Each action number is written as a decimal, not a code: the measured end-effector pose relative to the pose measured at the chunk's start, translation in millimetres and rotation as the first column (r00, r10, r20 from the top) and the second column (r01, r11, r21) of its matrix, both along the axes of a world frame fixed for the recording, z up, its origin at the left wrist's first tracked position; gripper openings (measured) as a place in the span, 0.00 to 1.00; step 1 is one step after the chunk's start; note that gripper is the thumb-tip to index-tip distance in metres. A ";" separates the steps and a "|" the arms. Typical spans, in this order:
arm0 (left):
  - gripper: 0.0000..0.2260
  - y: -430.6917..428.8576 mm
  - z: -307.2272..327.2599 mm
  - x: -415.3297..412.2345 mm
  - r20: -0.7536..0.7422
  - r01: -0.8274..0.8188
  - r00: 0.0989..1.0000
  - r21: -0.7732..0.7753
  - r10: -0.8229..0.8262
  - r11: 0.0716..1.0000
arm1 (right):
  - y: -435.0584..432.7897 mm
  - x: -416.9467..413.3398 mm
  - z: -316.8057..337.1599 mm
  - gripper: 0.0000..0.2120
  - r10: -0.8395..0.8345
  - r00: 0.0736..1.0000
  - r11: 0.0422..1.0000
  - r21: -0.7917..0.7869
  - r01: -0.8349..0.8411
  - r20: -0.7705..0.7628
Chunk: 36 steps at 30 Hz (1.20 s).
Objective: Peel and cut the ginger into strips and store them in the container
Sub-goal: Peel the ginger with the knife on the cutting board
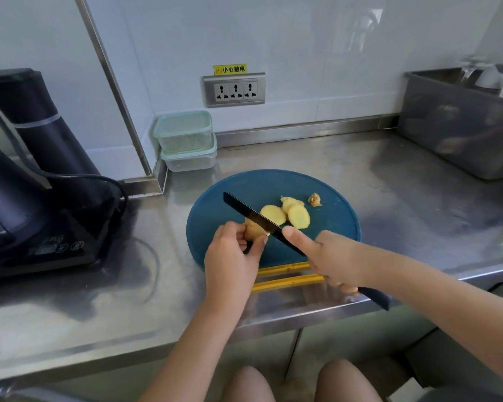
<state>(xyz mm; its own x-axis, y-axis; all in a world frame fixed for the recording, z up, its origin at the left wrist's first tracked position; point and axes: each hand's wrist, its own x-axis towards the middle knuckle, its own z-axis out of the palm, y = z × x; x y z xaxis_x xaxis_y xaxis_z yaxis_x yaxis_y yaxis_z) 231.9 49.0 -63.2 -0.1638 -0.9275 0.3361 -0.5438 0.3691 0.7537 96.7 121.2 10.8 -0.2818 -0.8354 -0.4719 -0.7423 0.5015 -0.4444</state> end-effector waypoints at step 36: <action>0.11 0.1 -0.7 1.6 0.016 -0.039 0.999 0.050 0.038 0.998 | 2.8 8.2 -10.9 0.27 0.099 0.980 0.972 -0.196 -0.132 -0.170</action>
<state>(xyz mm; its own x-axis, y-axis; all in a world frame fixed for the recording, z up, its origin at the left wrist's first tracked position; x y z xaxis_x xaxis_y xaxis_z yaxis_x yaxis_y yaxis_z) 233.5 49.1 -63.9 -0.1322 -0.9489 0.2867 -0.5685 0.3095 0.7622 104.9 124.0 -0.1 -0.2353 -0.9408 -0.2442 -0.8589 0.3188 -0.4009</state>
